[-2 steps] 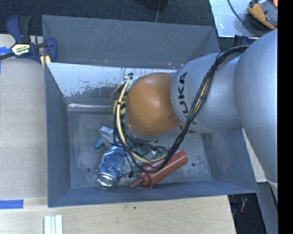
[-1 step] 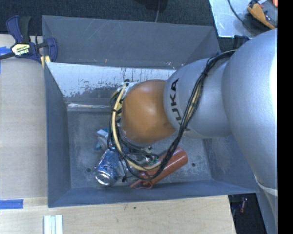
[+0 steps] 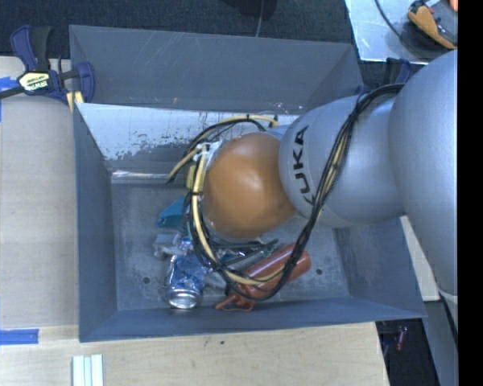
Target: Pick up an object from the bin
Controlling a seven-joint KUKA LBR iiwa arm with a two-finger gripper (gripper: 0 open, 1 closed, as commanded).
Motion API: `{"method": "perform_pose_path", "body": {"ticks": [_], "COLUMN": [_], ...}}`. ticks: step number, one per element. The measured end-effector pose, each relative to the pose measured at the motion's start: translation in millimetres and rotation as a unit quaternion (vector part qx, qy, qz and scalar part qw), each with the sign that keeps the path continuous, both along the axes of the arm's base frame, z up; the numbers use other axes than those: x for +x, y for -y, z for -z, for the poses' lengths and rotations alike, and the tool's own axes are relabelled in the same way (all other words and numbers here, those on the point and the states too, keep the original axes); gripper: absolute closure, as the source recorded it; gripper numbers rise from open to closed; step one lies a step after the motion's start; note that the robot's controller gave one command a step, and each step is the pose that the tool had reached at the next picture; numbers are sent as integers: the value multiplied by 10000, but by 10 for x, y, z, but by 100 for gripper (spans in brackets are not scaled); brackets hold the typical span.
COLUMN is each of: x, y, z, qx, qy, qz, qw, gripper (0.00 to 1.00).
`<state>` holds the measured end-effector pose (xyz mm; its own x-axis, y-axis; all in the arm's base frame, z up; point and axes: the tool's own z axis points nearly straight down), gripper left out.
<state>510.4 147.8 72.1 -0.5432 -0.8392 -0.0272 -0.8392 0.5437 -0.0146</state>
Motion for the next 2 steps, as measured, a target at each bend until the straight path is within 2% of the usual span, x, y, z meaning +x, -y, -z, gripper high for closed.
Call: {"method": "perform_pose_path", "body": {"ticks": [1,2], "x": [-13,14], "y": [-54,-45], "z": [-64,-41], "qx": [63,48], "qy": [-34,30], "qz": [2301,154], "qw": [9731,9999], "gripper": [0,100]}}
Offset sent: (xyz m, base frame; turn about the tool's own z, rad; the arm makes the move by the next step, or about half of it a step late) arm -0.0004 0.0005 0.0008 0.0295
